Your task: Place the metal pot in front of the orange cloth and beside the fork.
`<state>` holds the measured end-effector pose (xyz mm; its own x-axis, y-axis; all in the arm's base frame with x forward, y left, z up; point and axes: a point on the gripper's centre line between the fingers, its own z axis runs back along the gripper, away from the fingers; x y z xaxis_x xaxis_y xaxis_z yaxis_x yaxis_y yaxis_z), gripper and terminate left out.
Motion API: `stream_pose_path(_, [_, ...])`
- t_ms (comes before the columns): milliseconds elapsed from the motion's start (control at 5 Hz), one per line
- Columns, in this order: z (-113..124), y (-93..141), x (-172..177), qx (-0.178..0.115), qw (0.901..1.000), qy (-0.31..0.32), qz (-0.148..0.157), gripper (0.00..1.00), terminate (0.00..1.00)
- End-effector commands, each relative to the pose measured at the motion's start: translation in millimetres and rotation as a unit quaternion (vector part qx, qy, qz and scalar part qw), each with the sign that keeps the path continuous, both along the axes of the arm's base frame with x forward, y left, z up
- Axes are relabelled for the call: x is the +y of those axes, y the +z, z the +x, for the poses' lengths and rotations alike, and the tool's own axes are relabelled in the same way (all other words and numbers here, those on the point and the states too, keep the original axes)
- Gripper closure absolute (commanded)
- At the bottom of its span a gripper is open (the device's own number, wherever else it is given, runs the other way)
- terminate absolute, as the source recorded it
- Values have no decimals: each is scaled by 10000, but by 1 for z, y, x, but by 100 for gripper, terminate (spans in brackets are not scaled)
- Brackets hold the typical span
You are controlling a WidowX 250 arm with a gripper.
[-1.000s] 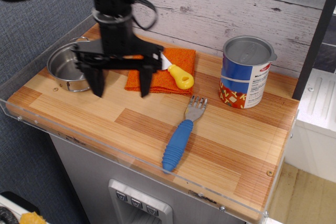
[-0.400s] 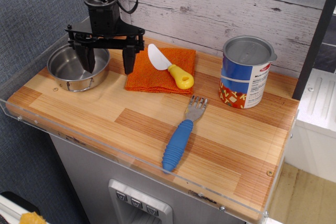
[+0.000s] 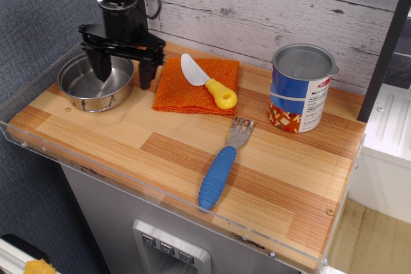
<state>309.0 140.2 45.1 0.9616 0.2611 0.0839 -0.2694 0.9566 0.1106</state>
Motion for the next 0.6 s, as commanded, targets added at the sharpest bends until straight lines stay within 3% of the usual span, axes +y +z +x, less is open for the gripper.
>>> stream_pose_path(0, [11, -7, 20, -171, 9996, -142, -197, 0, 0])
stream_pose_path(200, [10, -17, 22, -88, 9997, -101, -191, 0, 0])
stream_pose_path(400, [12, -20, 24, -110, 9995, -18, -289, 100, 0])
